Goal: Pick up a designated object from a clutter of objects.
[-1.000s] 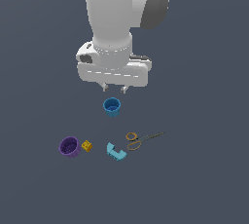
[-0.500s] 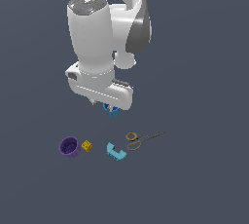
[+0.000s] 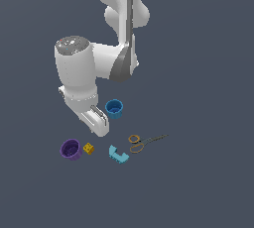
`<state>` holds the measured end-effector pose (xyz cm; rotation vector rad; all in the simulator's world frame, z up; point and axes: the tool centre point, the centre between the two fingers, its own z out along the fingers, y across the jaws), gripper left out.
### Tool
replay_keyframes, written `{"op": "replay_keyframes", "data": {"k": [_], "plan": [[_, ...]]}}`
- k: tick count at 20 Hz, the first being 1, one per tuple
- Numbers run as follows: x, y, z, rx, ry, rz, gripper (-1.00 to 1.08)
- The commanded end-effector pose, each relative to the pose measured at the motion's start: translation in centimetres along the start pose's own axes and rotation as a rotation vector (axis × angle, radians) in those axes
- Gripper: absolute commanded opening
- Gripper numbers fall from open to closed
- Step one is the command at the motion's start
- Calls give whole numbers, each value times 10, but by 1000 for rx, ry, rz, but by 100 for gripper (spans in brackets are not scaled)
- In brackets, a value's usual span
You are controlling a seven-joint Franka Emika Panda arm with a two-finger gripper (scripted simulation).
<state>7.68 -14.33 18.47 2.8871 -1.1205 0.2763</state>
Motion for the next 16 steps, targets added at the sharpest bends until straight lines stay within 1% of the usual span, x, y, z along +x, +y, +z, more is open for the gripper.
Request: {"op": "replay_keyframes", "data": {"k": [1, 8, 12, 16], "plan": [[12, 11, 19, -3, 28, 87, 28], [39, 43, 63, -8, 102, 291, 28], [48, 56, 79, -9, 134, 368, 28], [54, 66, 90, -9, 156, 418, 28]]}}
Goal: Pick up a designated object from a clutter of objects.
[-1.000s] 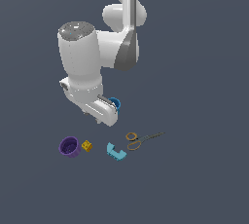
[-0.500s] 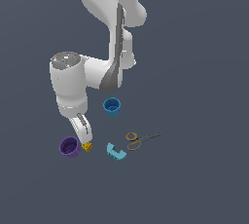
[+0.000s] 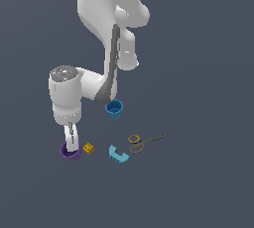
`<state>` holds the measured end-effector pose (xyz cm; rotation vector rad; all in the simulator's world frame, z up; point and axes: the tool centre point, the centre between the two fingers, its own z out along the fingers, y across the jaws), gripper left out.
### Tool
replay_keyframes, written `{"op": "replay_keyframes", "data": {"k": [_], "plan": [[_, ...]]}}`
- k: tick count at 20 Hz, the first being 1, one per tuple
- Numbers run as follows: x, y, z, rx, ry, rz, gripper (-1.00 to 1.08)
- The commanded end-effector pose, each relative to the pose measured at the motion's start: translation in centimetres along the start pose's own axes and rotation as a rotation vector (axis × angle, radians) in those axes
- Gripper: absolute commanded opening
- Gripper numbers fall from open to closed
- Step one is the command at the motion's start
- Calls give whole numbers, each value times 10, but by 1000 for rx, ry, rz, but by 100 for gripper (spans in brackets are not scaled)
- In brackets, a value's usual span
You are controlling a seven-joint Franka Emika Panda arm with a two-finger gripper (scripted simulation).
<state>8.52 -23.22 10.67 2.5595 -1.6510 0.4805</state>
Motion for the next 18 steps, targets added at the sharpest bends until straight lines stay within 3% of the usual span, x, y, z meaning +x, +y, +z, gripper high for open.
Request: {"op": "replay_keyframes", "data": {"k": [1, 18], "plan": [[4, 3, 6, 1, 13, 28, 28], [7, 7, 35, 2, 20, 47, 28]]}}
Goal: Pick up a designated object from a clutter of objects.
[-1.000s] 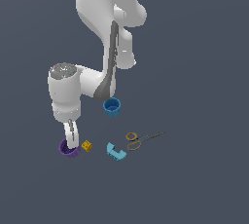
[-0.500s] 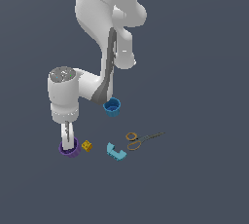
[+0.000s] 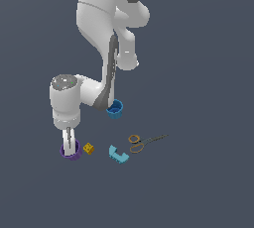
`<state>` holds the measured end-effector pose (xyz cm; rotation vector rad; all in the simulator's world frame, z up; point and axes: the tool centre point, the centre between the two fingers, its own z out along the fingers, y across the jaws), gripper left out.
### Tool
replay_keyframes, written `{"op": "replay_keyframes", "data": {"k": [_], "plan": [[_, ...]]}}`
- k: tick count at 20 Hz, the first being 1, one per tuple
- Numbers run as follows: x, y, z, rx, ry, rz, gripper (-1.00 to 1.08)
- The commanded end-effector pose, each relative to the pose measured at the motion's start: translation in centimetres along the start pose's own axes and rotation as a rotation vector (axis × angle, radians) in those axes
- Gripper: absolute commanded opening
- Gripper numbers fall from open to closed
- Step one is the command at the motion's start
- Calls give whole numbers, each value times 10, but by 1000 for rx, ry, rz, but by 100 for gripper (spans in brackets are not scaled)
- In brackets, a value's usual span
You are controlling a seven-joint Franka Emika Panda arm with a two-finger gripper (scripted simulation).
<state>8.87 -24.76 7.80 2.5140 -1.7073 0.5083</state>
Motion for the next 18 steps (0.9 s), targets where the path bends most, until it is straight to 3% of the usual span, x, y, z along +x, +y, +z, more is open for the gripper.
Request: {"op": "replay_keyframes", "data": {"k": [1, 3, 4, 18], "plan": [[0, 0, 5, 1, 0, 1, 28], [0, 0, 6, 1, 0, 1, 28], [0, 0, 6, 1, 0, 1, -100], [-1, 1, 3, 1, 0, 1, -100]]}}
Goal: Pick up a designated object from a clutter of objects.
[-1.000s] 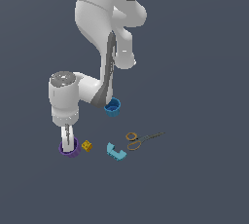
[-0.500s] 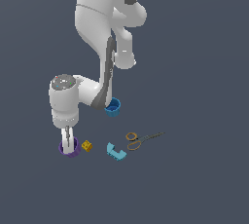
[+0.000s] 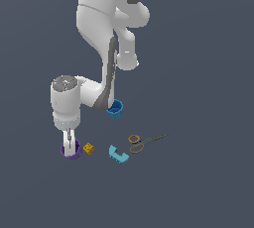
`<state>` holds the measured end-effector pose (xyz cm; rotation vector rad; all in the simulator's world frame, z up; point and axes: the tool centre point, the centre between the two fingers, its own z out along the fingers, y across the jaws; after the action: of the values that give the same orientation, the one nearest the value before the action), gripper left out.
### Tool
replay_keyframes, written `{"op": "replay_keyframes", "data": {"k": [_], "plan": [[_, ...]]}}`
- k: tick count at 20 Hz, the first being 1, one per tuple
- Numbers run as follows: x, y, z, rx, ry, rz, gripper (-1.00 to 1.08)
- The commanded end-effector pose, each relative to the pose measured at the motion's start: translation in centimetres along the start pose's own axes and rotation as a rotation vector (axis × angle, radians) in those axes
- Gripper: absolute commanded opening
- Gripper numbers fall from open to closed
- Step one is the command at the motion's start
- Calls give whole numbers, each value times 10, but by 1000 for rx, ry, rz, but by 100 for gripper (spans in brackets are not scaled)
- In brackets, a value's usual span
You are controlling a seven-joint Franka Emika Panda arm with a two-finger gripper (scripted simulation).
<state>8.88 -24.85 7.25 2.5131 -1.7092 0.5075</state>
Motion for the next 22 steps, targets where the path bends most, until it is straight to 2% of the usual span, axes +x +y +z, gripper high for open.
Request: {"op": "replay_keyframes", "data": {"k": [1, 11, 22], "plan": [[-1, 0, -4, 1, 1, 0, -100], [-13, 9, -44, 3, -1, 1, -100], [-39, 27, -126, 4, -6, 4, -100]]}}
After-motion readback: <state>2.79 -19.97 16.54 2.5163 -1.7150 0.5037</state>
